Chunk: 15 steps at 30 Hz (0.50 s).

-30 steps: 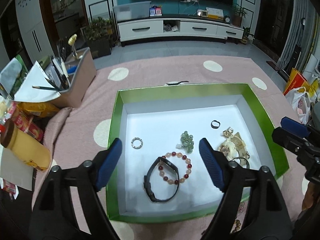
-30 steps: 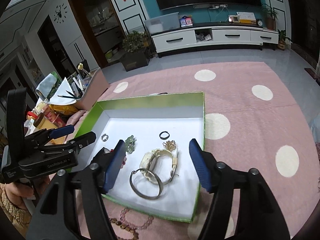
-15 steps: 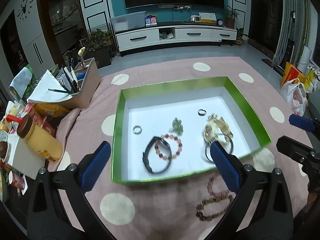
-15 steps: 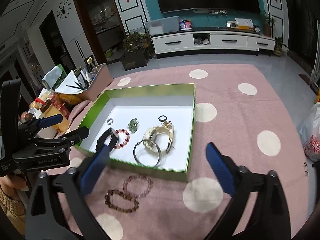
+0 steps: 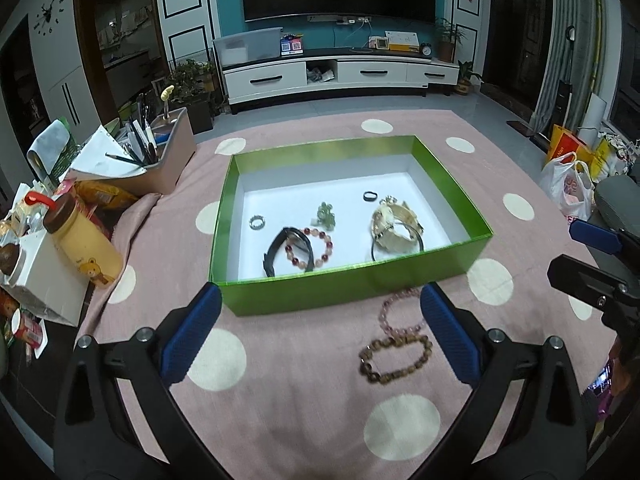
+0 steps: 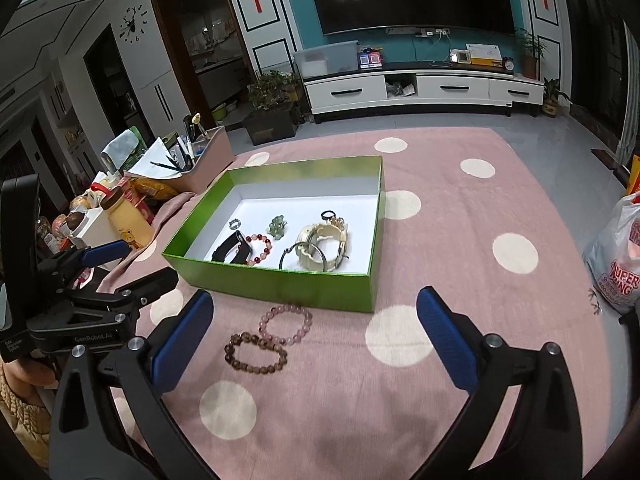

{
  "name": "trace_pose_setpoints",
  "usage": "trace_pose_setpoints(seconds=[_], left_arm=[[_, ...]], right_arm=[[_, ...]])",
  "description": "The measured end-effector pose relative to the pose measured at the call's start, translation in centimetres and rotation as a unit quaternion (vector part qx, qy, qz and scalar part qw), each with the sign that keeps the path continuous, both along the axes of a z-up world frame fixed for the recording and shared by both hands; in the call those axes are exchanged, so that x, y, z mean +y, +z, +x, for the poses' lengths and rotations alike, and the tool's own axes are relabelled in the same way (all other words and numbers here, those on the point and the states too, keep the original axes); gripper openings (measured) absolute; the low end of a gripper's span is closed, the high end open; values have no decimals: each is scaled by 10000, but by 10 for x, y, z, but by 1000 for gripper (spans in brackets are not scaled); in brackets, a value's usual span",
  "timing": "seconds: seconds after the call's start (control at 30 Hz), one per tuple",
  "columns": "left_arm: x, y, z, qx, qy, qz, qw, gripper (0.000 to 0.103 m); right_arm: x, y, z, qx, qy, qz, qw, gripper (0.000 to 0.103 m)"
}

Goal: Organize jewelry
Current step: 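Withdraw both tools from the box toward the two bead bracelets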

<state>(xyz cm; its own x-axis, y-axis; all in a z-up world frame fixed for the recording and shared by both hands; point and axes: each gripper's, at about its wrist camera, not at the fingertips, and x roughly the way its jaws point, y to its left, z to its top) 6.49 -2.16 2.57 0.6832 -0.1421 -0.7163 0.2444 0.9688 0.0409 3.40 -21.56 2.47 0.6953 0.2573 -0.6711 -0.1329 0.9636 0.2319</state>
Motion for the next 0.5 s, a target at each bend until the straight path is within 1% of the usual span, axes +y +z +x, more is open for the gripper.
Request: trace_pose_setpoints(seconds=[0.2, 0.5], left_arm=[[4, -13, -14, 204, 5, -133, 9997, 101], [15, -45, -23, 637, 183, -284, 9974, 101]], right_arm=[[-5, -7, -15, 69, -56, 24, 10000, 102], [-11, -29, -27, 312, -129, 167, 9993, 102]])
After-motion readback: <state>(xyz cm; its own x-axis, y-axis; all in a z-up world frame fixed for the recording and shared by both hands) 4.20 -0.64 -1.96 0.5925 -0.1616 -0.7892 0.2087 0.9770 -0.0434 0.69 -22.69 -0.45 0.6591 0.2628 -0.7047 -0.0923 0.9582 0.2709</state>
